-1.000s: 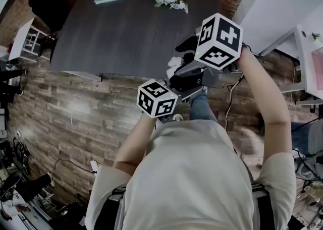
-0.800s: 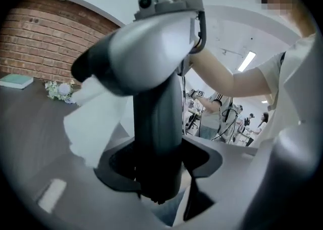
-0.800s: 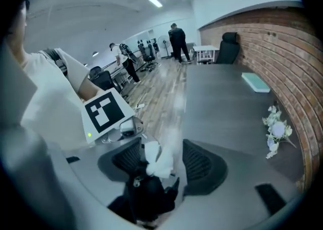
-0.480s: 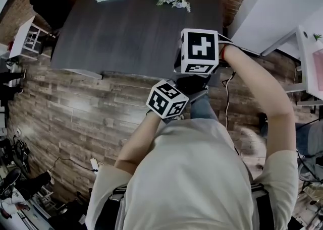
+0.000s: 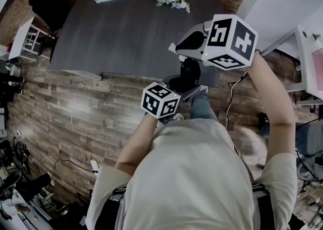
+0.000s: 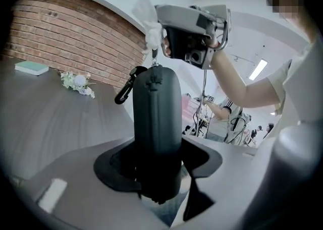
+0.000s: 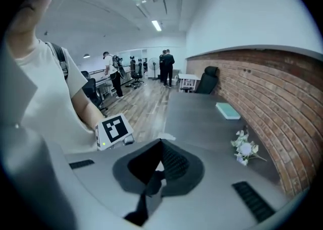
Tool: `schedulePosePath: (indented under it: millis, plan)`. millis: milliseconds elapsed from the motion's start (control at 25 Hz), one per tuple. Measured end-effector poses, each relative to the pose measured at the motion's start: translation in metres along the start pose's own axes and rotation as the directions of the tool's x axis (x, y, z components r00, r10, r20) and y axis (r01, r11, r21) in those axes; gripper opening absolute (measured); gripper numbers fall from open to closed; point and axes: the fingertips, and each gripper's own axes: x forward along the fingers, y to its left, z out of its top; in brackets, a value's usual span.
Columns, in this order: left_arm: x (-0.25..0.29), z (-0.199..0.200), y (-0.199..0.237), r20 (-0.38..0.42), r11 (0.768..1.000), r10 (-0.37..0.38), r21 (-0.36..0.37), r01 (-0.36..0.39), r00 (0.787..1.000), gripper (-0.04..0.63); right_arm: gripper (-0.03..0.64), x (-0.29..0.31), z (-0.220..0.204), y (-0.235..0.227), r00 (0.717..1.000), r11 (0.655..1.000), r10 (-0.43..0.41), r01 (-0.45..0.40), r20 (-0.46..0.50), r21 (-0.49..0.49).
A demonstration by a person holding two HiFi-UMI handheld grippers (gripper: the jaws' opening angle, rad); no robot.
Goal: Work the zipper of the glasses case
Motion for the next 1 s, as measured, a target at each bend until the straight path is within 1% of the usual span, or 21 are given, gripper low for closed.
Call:
schedulePosePath:
  millis: [120,240,280,360,400,480,520,600,640,720,760,800,840,1000]
  plan:
    - [-0.008,0.011,0.006,0.048,1.0,0.017,0.003,-0.018,0.999,0.253,0.002,-0.011,0.0,-0.009,0.996,0.997,-0.076,0.075,0.048,0.019]
    - [-0.014,0.021,0.008,0.098,0.999,0.033,0.01,-0.034,0.995,0.251,0.002,-0.022,-0.002,-0.019,0.982,0.986,-0.168,0.165,0.085,0.037]
    - [-0.017,0.023,0.01,0.115,0.999,0.038,0.003,-0.039,0.993,0.249,0.002,-0.028,-0.003,-0.025,0.972,0.976,-0.215,0.211,0.094,0.044]
    - [-0.023,0.021,0.015,0.141,0.999,0.046,-0.035,-0.042,0.989,0.247,0.0,-0.046,-0.004,-0.042,0.944,0.95,-0.311,0.305,0.113,0.071]
    - [-0.027,0.018,0.017,0.149,0.997,0.048,-0.059,-0.04,0.988,0.247,0.0,-0.057,-0.005,-0.048,0.935,0.942,-0.331,0.321,0.124,0.094]
    - [-0.033,0.016,0.018,0.146,0.996,0.058,-0.081,-0.047,0.988,0.247,0.001,-0.07,-0.005,-0.05,0.939,0.946,-0.31,0.288,0.152,0.147]
    - [-0.034,0.016,0.018,0.138,0.996,0.065,-0.07,-0.056,0.988,0.247,0.002,-0.072,-0.006,-0.047,0.942,0.949,-0.296,0.271,0.159,0.161]
    - [-0.034,0.019,0.017,0.122,0.997,0.08,-0.02,-0.078,0.989,0.247,0.002,-0.063,-0.012,-0.04,0.948,0.954,-0.278,0.253,0.155,0.162]
    - [-0.033,0.021,0.017,0.119,0.996,0.084,0.003,-0.085,0.989,0.249,0.002,-0.055,-0.016,-0.035,0.953,0.958,-0.264,0.241,0.152,0.156]
    - [-0.033,0.025,0.016,0.124,0.996,0.086,0.027,-0.09,0.989,0.249,0.002,-0.04,-0.021,-0.025,0.962,0.971,-0.226,0.208,0.156,0.121]
    - [-0.033,0.027,0.016,0.127,0.995,0.085,0.033,-0.09,0.988,0.25,0.024,-0.034,-0.023,-0.02,0.966,0.977,-0.206,0.194,0.158,0.09]
    - [-0.034,0.027,0.016,0.128,0.995,0.083,0.042,-0.089,0.988,0.25,0.087,-0.03,-0.025,-0.015,0.97,0.982,-0.187,0.18,0.156,0.057]
    - [-0.034,0.028,0.015,0.125,0.995,0.081,0.053,-0.088,0.989,0.25,0.132,-0.027,-0.027,-0.011,0.974,0.985,-0.171,0.168,0.151,0.028]
    - [-0.034,0.025,0.011,0.112,0.993,0.062,0.095,-0.073,0.992,0.252,0.213,-0.023,-0.031,-0.007,0.981,0.987,-0.151,0.157,0.125,-0.041]
